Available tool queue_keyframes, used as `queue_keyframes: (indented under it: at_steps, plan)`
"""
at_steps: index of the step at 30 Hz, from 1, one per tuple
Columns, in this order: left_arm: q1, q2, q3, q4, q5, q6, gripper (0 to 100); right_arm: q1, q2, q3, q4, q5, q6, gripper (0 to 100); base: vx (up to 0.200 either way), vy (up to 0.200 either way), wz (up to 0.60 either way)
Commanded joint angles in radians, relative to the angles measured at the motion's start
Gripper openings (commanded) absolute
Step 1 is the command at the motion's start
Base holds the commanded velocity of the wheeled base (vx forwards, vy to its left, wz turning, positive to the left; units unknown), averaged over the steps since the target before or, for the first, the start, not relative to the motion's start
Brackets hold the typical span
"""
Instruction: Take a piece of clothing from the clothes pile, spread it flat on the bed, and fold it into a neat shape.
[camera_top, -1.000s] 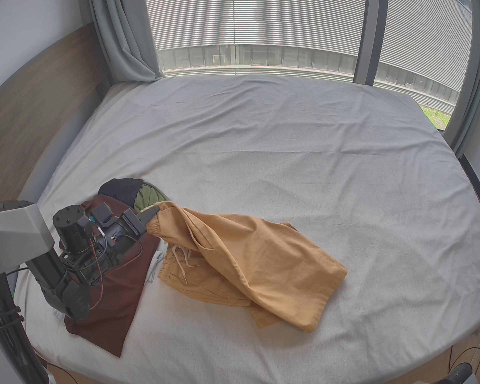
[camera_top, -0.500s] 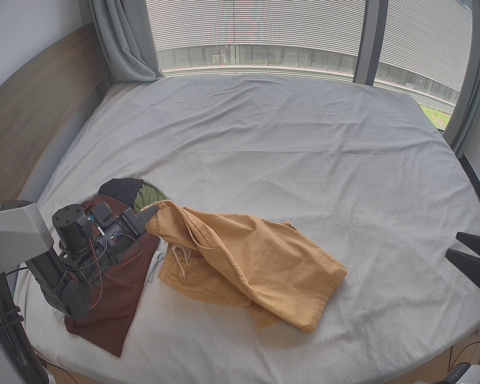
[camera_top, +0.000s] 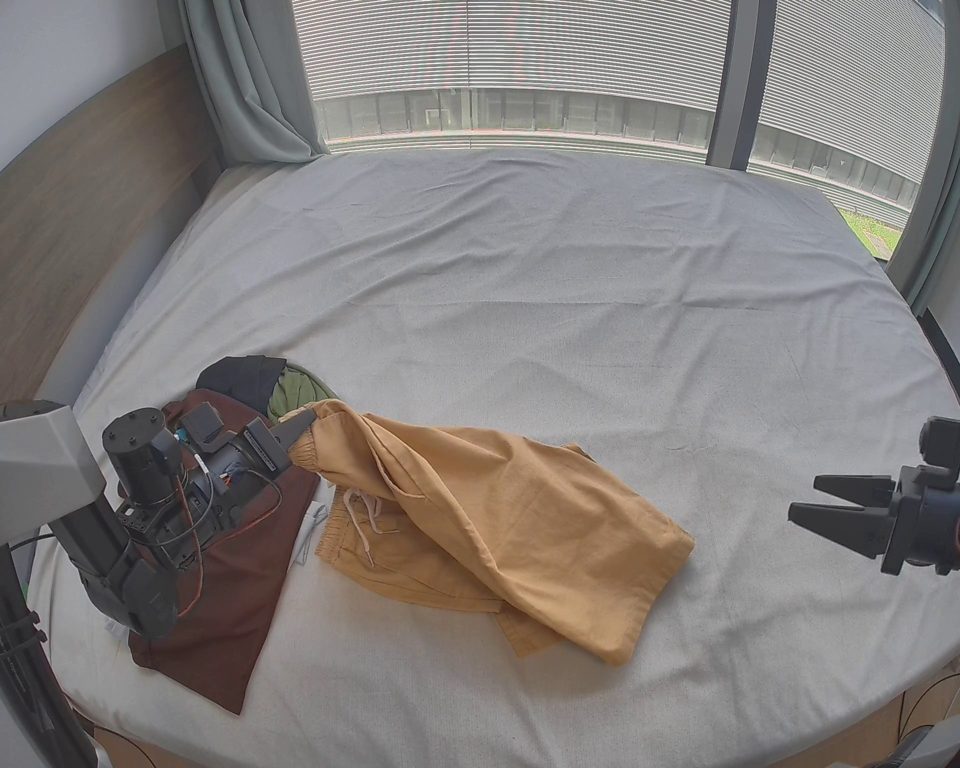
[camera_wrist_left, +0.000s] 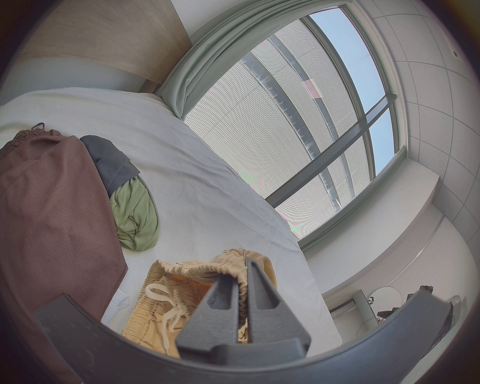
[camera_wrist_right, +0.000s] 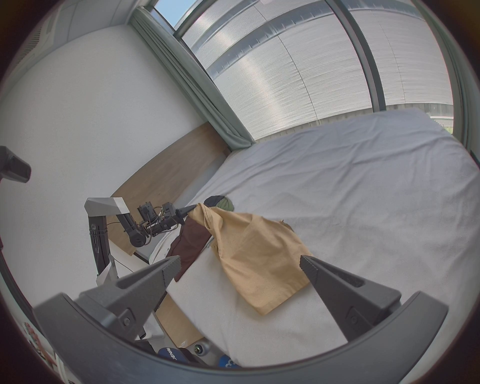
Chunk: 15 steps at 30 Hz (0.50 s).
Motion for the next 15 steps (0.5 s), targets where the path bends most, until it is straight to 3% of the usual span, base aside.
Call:
queue_keyframes:
  at_steps: [1,15]
  plan:
    - [0.012,0.007,-0.006,-0.001,0.0,0.002,0,0.023,0.099,0.025,-0.03,0.001,0.012,100,0.0,0.0,0.0]
    - [0.02,0.009,-0.008,-0.001,0.0,0.002,0,0.083,0.242,0.068,-0.073,0.003,0.113,100,0.0,0.0,0.0]
